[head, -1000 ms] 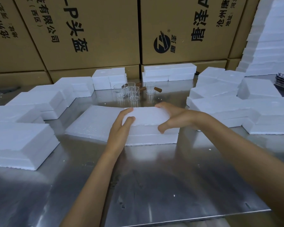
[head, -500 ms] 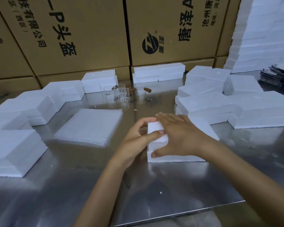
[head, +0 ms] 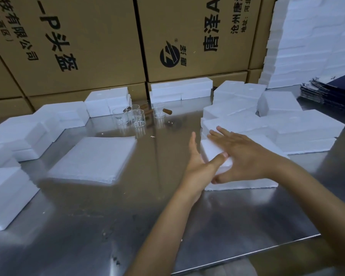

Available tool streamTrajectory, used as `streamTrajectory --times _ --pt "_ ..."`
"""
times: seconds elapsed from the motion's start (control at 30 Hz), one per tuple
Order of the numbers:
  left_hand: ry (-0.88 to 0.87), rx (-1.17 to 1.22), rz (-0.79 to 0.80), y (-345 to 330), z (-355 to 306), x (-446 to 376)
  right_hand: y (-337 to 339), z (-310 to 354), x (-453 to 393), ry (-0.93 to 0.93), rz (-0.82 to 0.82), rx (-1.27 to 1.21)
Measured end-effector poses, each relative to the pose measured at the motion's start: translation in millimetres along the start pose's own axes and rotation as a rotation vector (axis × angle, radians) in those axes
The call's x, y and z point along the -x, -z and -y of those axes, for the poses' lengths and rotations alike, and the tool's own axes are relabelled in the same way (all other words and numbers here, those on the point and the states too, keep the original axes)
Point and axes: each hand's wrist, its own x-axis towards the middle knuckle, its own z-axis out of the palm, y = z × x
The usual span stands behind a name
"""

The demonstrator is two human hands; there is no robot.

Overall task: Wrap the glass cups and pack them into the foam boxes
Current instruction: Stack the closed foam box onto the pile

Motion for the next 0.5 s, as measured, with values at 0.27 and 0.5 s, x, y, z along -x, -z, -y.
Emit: streamTrajectory --times 0.27,0.5 --pt "-0.026 0.073 -0.064 -32 -3 -4 10 -22 -3 0.014 0.059 -0.004" --pt "-0.040 0.137 -0.116 -12 -14 0 16 4 -21 0.051 -0.032 -0.158"
